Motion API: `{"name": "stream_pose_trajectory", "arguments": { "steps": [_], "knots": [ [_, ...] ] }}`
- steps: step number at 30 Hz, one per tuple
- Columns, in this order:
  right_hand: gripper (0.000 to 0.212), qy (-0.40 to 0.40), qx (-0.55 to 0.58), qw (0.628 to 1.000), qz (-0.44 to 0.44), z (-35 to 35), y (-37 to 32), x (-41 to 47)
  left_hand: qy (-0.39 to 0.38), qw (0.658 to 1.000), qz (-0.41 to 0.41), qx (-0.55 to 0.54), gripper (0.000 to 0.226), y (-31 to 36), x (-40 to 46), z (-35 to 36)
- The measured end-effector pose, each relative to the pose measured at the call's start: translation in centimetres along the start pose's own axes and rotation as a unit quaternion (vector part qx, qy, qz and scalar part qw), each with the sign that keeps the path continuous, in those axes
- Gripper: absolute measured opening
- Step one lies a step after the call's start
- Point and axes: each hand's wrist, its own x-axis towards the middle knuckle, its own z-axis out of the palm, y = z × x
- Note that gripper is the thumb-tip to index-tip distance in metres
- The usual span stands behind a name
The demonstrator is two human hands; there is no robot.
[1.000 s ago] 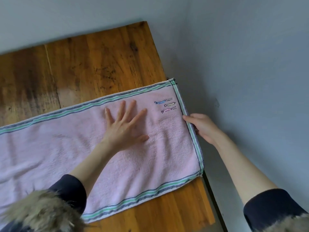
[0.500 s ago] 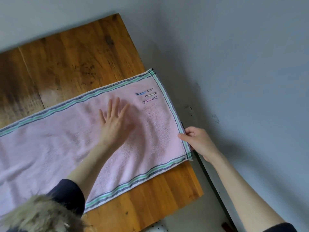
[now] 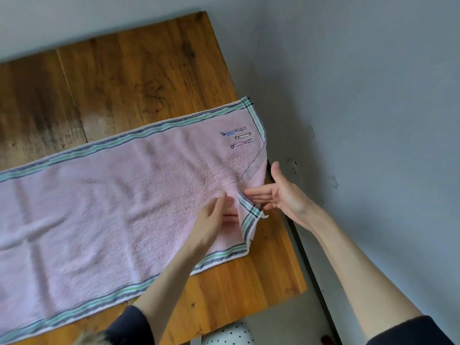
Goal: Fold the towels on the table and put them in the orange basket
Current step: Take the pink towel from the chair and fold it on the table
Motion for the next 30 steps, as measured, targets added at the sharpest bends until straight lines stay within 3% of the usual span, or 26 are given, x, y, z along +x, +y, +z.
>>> {"name": "stream_pose_trajectory", "arguments": {
  "steps": [2,4,6,9,12,15,20,24,30],
  "knots": [
    [0.095,-0.032,0.029,0.999,0.008,-0.2,-0.6,0.3,-0.003,1.0,-0.012,-0.016,0.042,0.2,0.2,-0.7],
    [0.087,0.002,0.045,0.999,-0.004,-0.3,-1.3,0.8,-0.014,1.0,-0.017,0.016,0.046,0.3,0.2,-1.0],
    [0.076,0.11,0.038,0.993,-0.033,-0.5,-2.3,1.5,-0.002,0.995,-0.004,0.096,0.041,0.3,0.3,-0.8],
    [0.048,0.298,-0.035,0.95,-0.091,-1.6,-4.3,3.5,0.03,0.985,0.034,0.169,0.022,0.3,0.5,-0.1],
    [0.026,0.397,-0.168,0.894,-0.119,-3.2,-6.6,6.4,0.056,0.975,0.056,0.209,0.023,0.0,0.7,0.0],
    [0.04,0.38,-0.247,0.886,-0.095,-4.2,-9.0,9.3,0.051,0.97,0.066,0.228,0.036,0.0,0.5,-0.7],
    [0.026,0.367,-0.296,0.875,-0.109,-3.6,-10.8,11.5,0.024,0.963,0.079,0.256,0.046,-0.1,-0.8,-1.9],
    [0.02,0.39,-0.293,0.862,-0.136,-2.1,-11.7,10.3,0.038,0.96,0.087,0.264,0.039,0.2,-1.7,-3.1],
    [0.012,0.359,-0.273,0.869,-0.201,3.1,-13.5,6.4,0.084,0.978,0.082,0.175,0.016,-0.3,-5.8,-7.5]
  ]
}}
